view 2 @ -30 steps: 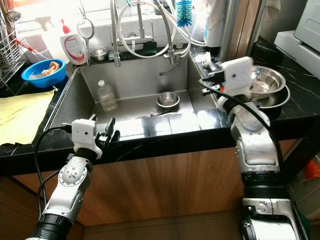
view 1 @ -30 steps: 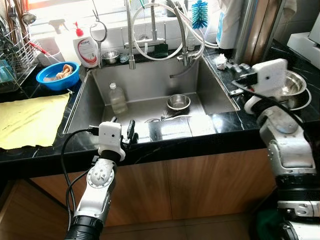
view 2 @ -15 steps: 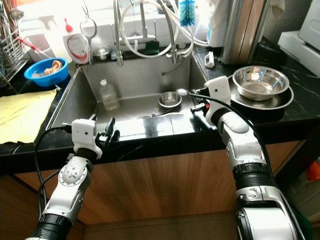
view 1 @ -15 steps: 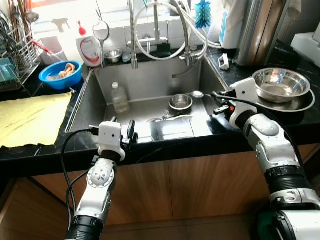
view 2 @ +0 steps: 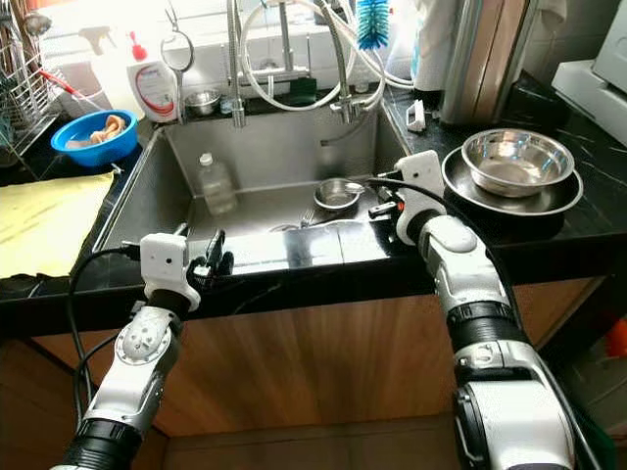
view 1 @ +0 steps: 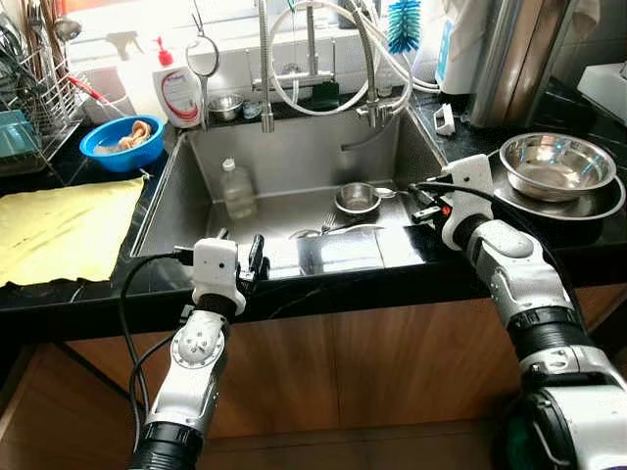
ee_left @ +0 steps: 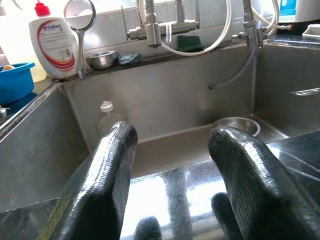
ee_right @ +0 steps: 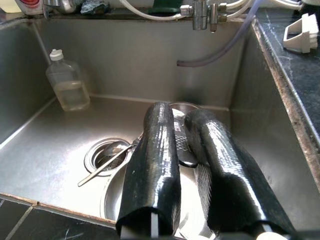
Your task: Kitchen organization
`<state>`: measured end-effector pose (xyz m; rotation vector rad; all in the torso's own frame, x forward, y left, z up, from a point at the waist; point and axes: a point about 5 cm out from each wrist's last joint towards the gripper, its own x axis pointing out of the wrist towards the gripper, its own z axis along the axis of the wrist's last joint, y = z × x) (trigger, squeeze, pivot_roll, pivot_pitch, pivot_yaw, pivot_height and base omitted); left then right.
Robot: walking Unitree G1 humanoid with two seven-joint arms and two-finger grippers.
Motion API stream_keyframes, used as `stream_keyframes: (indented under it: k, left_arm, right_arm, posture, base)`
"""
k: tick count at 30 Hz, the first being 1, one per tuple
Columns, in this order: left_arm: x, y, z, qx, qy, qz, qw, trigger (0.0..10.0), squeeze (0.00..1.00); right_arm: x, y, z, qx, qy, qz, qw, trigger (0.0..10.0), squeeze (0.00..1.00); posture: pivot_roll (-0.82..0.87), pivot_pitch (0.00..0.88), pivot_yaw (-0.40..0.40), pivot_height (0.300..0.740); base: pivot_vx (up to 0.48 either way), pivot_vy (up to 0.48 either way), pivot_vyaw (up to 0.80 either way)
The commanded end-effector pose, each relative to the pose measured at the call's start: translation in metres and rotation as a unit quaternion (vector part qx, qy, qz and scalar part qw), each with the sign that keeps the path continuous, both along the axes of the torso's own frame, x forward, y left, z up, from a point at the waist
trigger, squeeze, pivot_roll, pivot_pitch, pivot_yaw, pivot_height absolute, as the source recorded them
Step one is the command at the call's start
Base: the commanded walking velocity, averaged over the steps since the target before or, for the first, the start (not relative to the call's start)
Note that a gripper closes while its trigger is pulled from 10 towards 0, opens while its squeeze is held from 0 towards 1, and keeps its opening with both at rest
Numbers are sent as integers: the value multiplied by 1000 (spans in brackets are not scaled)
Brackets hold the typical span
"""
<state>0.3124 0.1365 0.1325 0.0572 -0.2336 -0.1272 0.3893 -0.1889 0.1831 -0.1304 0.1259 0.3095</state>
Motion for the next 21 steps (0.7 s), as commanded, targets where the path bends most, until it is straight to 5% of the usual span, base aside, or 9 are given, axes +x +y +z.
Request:
stream_keyframes:
  k: [1, 2, 5, 7, 9, 17, 18, 21]
  left_arm:
    - [0, 4, 0, 10, 3, 8, 1000, 10000, 0]
    - [0, 4, -1, 10, 3, 8, 1000, 10000, 0]
    - [0, 5, -1, 11, 3, 9, 1000, 10000, 0]
    - [0, 5, -1, 11, 3, 9, 1000, 10000, 0]
    - [0, 5, -1, 11, 3, 9, 1000, 10000, 0]
    - [0, 4, -1, 10, 3, 9, 1000, 10000, 0]
    - [0, 5, -1, 10, 3, 9, 1000, 10000, 0]
    - [0, 5, -1, 10, 2, 11, 1000, 10000, 0]
  right_arm:
    - [3, 7, 5, 3, -15, 12, 1000, 10000, 404]
    - [3, 8, 6, 5, -19, 16, 1000, 10000, 576]
    - [2, 10, 6, 7, -21, 19, 1000, 10000, 667]
    - [2, 11, 6, 9, -23, 20, 999, 10000, 690]
    - [3, 11, 5, 7, -25, 18, 1000, 10000, 576]
    - [3, 11, 8, 5, -38, 11, 999, 10000, 600]
    - [3, 10, 13, 1, -55, 1, 999, 10000, 0]
    - [3, 6, 27, -2, -86, -21, 996, 10000, 0]
  posture:
    - [-138, 0, 103, 740]
    - [-138, 0, 103, 740]
    - [-138, 0, 104, 740]
    - [-138, 0, 104, 740]
    - [-138, 0, 104, 740]
    - [-141, 0, 105, 740]
    - [-141, 0, 105, 740]
    - [-140, 0, 105, 740]
  base:
    - [0, 0, 0]
    - [0, 0, 0]
    - [0, 0, 0]
    - [0, 0, 0]
    - [0, 0, 0]
    - [0, 0, 0]
    - [0, 0, 0]
    - [0, 0, 0]
